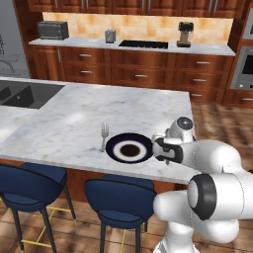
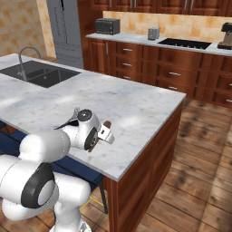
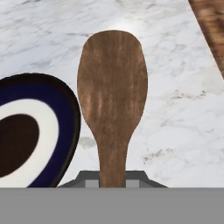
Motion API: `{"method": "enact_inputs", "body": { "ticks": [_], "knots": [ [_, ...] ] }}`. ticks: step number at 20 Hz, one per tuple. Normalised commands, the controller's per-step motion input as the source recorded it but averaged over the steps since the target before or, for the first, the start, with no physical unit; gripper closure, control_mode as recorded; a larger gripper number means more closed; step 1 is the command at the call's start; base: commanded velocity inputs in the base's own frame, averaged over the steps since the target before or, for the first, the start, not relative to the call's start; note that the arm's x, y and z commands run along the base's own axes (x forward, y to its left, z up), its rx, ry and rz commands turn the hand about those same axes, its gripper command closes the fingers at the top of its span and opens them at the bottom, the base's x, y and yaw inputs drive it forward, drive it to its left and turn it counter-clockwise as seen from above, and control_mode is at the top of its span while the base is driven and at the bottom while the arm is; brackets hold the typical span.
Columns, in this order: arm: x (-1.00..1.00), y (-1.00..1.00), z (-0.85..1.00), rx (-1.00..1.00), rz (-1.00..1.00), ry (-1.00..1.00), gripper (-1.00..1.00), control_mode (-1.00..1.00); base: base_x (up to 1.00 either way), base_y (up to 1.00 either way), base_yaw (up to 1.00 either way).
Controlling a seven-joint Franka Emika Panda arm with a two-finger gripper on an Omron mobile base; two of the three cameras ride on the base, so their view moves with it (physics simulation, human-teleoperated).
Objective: Take the fork and place it on the left side of the plate. Then take the spoon and place it on the right side of the plate. Make sure they're directly next to the plate.
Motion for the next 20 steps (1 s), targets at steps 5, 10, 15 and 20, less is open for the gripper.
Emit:
{"method": "enact_inputs", "body": {
  "ticks": [5,10,15,20],
  "knots": [
    [0.21,0.00,-0.15,0.01,0.00,0.00,1.00,-1.00,0.00,0.00,0.00],
    [0.28,0.00,-0.16,0.03,0.00,0.00,1.00,-1.00,0.00,0.00,0.00],
    [0.30,0.00,-0.18,0.03,0.00,0.00,1.00,-1.00,0.00,0.00,0.00],
    [0.25,0.00,-0.18,0.02,0.00,0.00,1.00,-1.00,0.00,0.00,0.00]
  ]
}}
